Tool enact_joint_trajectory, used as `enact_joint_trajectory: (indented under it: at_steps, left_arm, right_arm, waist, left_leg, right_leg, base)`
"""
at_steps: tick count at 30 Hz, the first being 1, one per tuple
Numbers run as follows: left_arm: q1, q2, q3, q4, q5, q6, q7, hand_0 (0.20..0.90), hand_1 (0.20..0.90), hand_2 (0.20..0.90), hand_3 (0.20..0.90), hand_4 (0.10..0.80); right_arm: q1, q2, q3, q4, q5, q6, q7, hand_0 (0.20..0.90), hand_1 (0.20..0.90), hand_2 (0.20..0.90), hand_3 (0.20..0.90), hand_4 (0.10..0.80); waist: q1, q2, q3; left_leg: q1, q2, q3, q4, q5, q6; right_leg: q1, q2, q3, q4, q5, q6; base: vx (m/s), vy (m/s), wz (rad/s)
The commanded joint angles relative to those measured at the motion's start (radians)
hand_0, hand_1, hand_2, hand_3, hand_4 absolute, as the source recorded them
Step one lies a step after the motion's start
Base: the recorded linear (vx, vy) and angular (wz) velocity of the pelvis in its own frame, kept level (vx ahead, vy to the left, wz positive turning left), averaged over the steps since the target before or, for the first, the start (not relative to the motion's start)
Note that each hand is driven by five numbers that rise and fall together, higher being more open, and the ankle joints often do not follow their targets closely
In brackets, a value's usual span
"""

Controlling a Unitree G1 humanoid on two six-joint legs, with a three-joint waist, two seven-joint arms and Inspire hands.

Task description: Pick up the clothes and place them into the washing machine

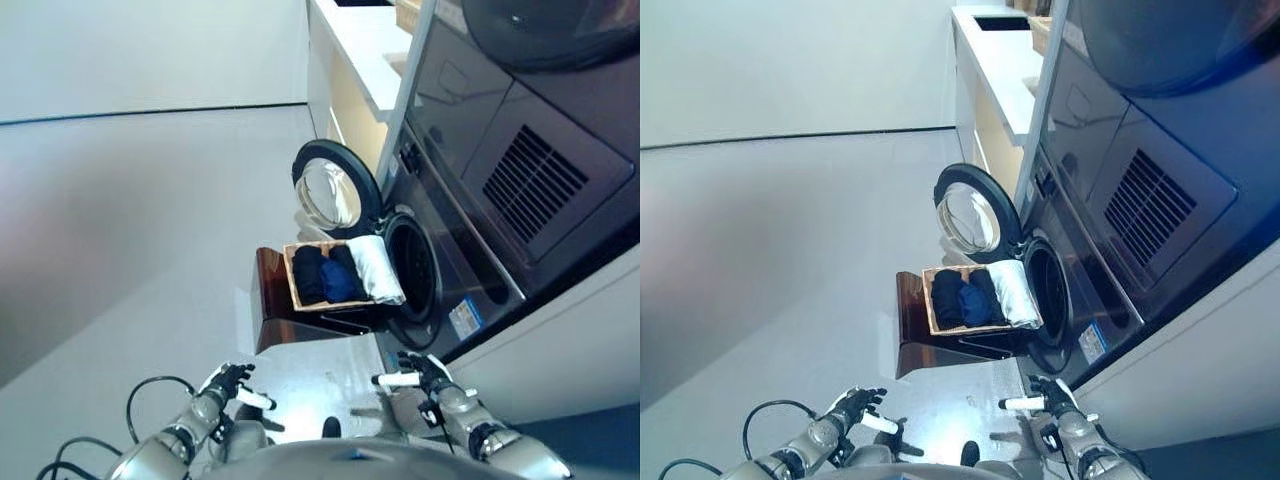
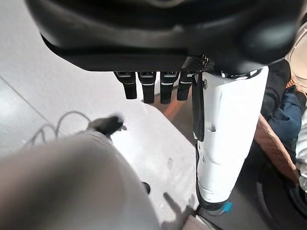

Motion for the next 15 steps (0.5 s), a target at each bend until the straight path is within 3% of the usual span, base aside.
enact_joint_trajectory:
  at_steps: [1,6,7,8,10,11,13,15]
  left_arm:
    - [-0.053,0.032,0.025,0.001,0.017,-0.034,0.028,0.9,0.9,0.9,0.9,0.8]
    - [-0.048,0.047,0.04,0.013,0.015,-0.034,0.027,0.9,0.9,0.9,0.9,0.8]
    - [-0.044,0.058,0.056,0.007,0.005,-0.034,0.027,0.9,0.9,0.9,0.9,0.8]
    - [-0.044,0.058,0.056,0.007,0.005,-0.034,0.027,0.9,0.9,0.9,0.9,0.8]
    - [-0.038,0.063,0.059,-0.019,-0.008,-0.036,0.025,0.9,0.9,0.9,0.9,0.8]
    - [-0.047,0.069,0.037,-0.035,-0.007,-0.038,0.022,0.9,0.9,0.9,0.9,0.8]
    - [-0.044,0.076,0.039,-0.049,-0.017,-0.038,0.024,0.9,0.9,0.9,0.9,0.8]
    - [-0.04,0.077,0.042,-0.073,-0.036,-0.046,0.03,0.9,0.9,0.9,0.9,0.8]
  right_arm:
    - [-0.07,-0.045,0.005,-0.034,0.002,-0.043,-0.03,0.9,0.9,0.9,0.9,0.8]
    - [-0.088,-0.037,-0.003,-0.011,-0.015,-0.032,-0.031,0.9,0.9,0.9,0.9,0.8]
    - [-0.105,-0.04,-0.004,-0.013,-0.028,-0.032,-0.035,0.9,0.9,0.9,0.9,0.8]
    - [-0.105,-0.04,-0.004,-0.013,-0.028,-0.032,-0.035,0.9,0.9,0.9,0.9,0.8]
    - [-0.127,-0.051,0.002,-0.009,-0.038,-0.03,-0.04,0.9,0.9,0.9,0.9,0.8]
    - [-0.179,-0.059,0.025,-0.01,-0.049,-0.024,-0.046,0.9,0.9,0.9,0.9,0.8]
    - [-0.215,-0.063,0.037,-0.002,-0.061,-0.015,-0.059,0.9,0.9,0.9,0.9,0.8]
    - [-0.254,-0.07,0.055,0.012,-0.085,-0.007,-0.07,0.9,0.9,0.9,0.9,0.8]
  waist:
    - [0.008,0.014,-0.041]
    - [0.028,0.004,-0.055]
    - [0.041,0.004,-0.05]
    - [0.042,0.003,-0.05]
    - [0.047,0.018,-0.024]
    - [0.023,0.042,0.024]
    - [0.024,0.049,0.031]
    - [0.033,0.037,0.023]
  left_leg:
    - [0.006,-0.047,-0.001,-0.002,0.066,0.031]
    - [0.032,-0.087,0.022,0.025,0.025,0.059]
    - [0.038,-0.106,0.032,0.047,-0.005,0.088]
    - [0.037,-0.107,0.034,0.048,-0.006,0.089]
    - [0.051,-0.116,0.037,0.062,-0.023,0.114]
    - [0.065,-0.117,0.023,0.073,-0.021,0.131]
    - [0.081,-0.126,0.021,0.056,-0.026,0.13]
    - [0.1,-0.136,0.024,0.024,-0.038,0.109]
  right_leg:
    - [0.077,-0.106,-0.03,0.019,-0.069,0.138]
    - [0.09,-0.162,-0.014,0.063,-0.079,0.165]
    - [0.051,-0.18,-0.017,0.202,-0.079,0.179]
    - [0.047,-0.182,-0.015,0.208,-0.082,0.18]
    - [-0.046,-0.185,-0.017,0.39,-0.043,0.19]
    - [-0.142,-0.154,-0.002,0.516,0.014,0.191]
    - [-0.184,-0.162,-0.051,0.462,-0.007,0.174]
    - [-0.182,-0.217,-0.139,0.236,0.004,0.173]
  base:
    - [0.221,0.191,-0.56]
    - [0.194,0.162,-0.48]
    - [0.171,0.196,-0.23]
    - [0.131,0.217,-0.22]
    - [0.014,0.18,-0.31]
    - [0.0,0.188,-0.35]
    - [0.099,0.081,-0.16]
    - [0.185,-0.113,-0.16]
